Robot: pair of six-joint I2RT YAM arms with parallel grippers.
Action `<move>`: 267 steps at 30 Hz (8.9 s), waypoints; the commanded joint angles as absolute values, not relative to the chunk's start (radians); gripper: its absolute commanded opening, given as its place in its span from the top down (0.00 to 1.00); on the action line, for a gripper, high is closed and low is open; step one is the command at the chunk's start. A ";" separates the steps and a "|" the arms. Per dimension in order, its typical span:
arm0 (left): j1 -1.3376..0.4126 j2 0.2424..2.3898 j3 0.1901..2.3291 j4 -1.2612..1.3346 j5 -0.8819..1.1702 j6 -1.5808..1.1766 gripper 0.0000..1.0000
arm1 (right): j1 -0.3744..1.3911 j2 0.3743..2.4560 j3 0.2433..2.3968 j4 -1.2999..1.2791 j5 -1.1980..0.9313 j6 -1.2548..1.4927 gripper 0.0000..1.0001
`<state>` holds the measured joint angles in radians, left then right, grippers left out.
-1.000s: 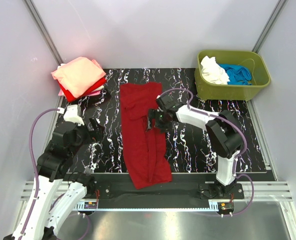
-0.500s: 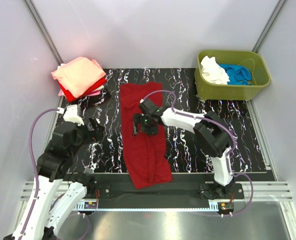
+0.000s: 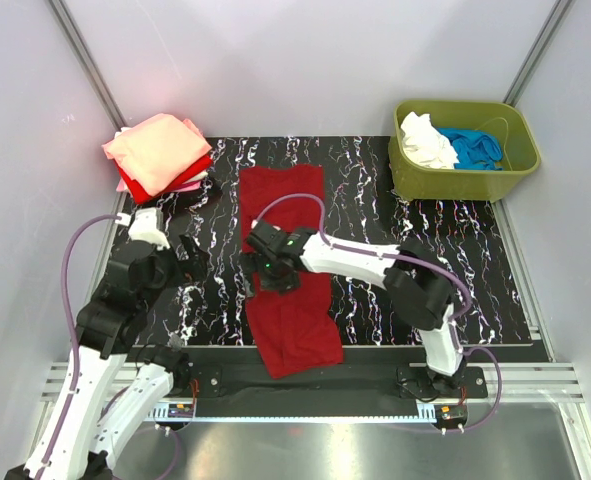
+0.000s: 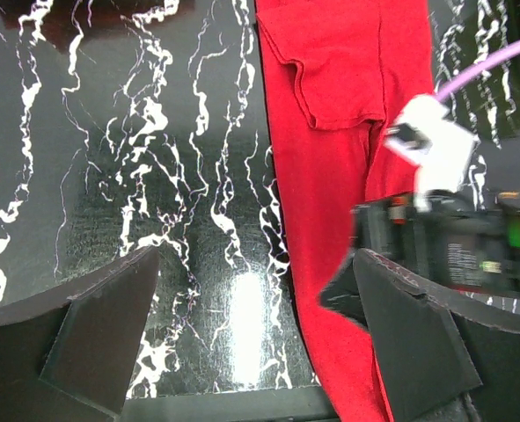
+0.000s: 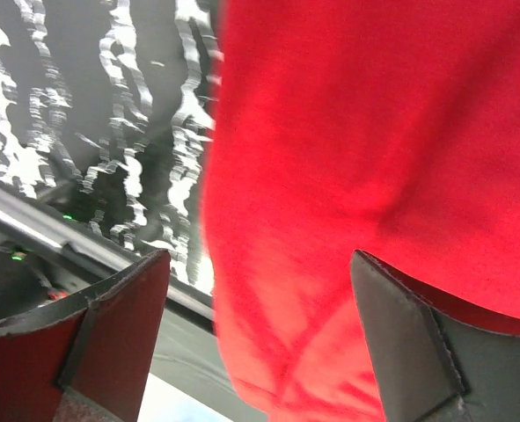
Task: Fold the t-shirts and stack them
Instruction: Fold the tshirt
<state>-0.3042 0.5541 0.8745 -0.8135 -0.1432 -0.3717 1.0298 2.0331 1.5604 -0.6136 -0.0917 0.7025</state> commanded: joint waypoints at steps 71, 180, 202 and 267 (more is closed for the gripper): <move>-0.238 1.115 0.654 -0.462 0.149 -0.707 0.01 | 0.641 1.600 1.099 -0.498 -0.325 0.737 0.12; -0.428 1.716 1.511 -0.726 0.144 -0.583 1.00 | 0.388 1.943 1.672 -0.894 -0.241 0.451 1.00; -0.316 2.109 1.827 -0.814 0.213 -0.523 0.77 | 0.290 2.322 2.095 -0.998 -0.321 0.419 0.47; -0.350 1.598 0.761 -0.067 0.361 -0.746 1.00 | 0.338 1.913 1.192 -0.551 -0.544 0.413 1.00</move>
<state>-0.3305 1.6073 0.7193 -0.0776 0.3695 -0.7605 0.3515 1.9572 1.2156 -0.5896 -0.5175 0.4271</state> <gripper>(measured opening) 0.047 0.014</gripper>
